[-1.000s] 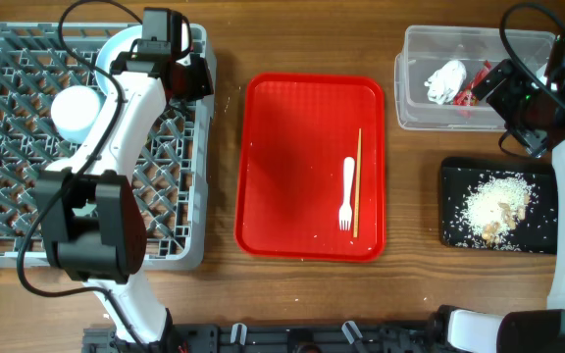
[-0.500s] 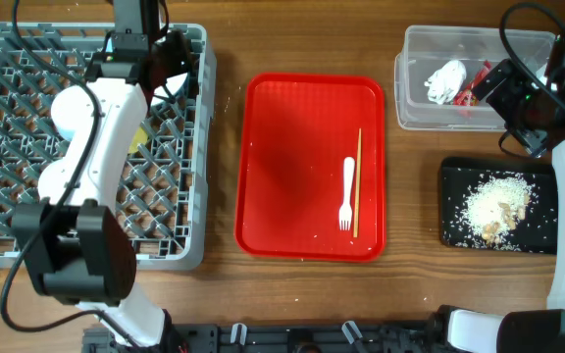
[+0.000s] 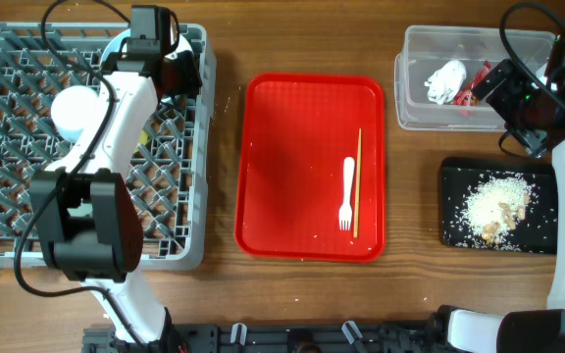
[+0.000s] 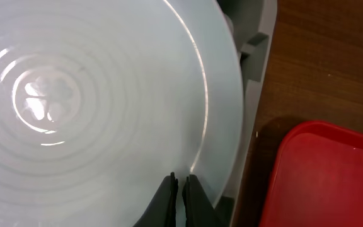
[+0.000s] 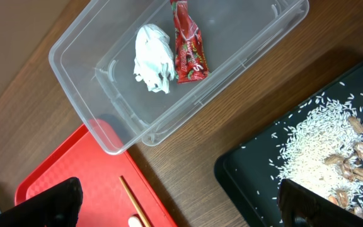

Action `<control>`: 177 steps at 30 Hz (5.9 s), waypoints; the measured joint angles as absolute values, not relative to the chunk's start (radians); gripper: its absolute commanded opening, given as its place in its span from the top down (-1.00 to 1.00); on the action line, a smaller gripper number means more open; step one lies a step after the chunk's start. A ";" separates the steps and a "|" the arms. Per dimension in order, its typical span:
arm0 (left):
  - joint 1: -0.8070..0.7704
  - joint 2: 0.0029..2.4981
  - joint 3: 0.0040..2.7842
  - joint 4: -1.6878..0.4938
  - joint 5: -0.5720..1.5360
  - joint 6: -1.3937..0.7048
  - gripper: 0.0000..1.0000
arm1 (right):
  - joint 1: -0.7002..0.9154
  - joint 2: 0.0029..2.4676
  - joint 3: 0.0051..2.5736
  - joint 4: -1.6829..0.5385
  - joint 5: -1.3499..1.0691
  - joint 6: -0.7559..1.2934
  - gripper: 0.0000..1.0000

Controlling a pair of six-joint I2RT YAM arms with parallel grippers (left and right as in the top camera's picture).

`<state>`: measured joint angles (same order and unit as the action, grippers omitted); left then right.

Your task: Sort waste into correct bins and load items into the dishwasher rack

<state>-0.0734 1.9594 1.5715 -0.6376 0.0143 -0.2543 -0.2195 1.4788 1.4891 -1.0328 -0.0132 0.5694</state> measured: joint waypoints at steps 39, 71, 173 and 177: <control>-0.074 1.971 1.571 -0.873 -0.002 -0.254 0.92 | -0.220 1.479 1.489 -1.033 -0.013 0.569 -0.99; 0.355 1.669 1.563 -0.698 0.118 -0.463 0.92 | -0.220 1.479 1.489 -1.033 -0.013 0.569 -0.99; -0.981 2.128 1.498 -0.717 -0.206 -0.873 0.80 | -0.220 1.479 1.489 -1.033 -0.013 0.569 -1.00; -0.982 2.128 1.489 -0.707 -0.217 -0.873 0.92 | -0.220 1.479 1.489 -1.033 -0.013 0.569 -1.00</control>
